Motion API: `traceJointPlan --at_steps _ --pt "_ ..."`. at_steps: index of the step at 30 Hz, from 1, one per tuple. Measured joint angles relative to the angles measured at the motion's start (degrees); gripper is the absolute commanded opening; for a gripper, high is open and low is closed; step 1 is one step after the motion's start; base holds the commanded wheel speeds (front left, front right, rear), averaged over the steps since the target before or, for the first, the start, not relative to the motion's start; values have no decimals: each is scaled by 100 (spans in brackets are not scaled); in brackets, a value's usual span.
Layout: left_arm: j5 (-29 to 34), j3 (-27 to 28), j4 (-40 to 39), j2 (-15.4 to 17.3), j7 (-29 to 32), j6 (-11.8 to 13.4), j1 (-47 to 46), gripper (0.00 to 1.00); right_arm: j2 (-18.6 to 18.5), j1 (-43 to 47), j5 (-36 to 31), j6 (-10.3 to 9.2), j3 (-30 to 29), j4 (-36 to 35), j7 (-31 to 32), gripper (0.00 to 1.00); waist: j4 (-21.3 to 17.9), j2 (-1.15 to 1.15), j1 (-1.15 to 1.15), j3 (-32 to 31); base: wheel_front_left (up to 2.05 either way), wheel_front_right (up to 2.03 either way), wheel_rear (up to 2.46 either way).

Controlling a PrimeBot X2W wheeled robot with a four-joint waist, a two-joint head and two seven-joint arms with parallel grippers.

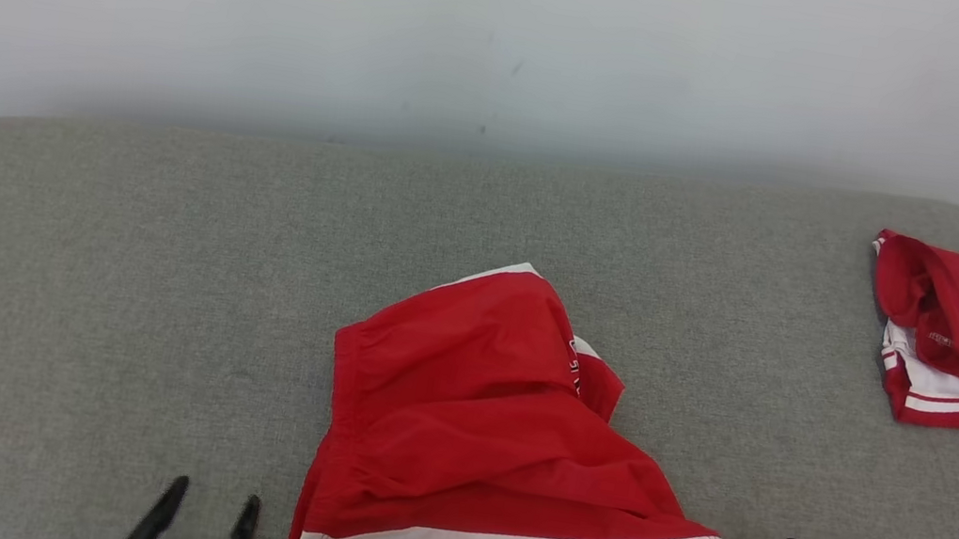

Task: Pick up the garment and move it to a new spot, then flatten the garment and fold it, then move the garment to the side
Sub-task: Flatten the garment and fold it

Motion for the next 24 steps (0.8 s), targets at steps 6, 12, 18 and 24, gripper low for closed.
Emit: traceJointPlan --at_steps 6,12,18,24 --pt "-448 -1160 399 436 0 -1 -319 100 -330 -365 331 0 527 505 3 100 -14 0 0 177 0 0 0" --pt "-816 -1829 961 699 0 -1 -780 100 -450 -746 869 0 1057 1023 14 100 -68 0 0 369 0 0 0" --pt "-1089 -2172 1282 815 0 -1 -1199 100 -511 -1189 1403 0 1571 1414 8 100 -122 0 1 573 0 0 0" --pt "-1441 -2408 1471 816 0 -1 -1438 0 -542 -1459 1792 0 1824 1496 -20 0 -83 1 1 715 0 0 0"
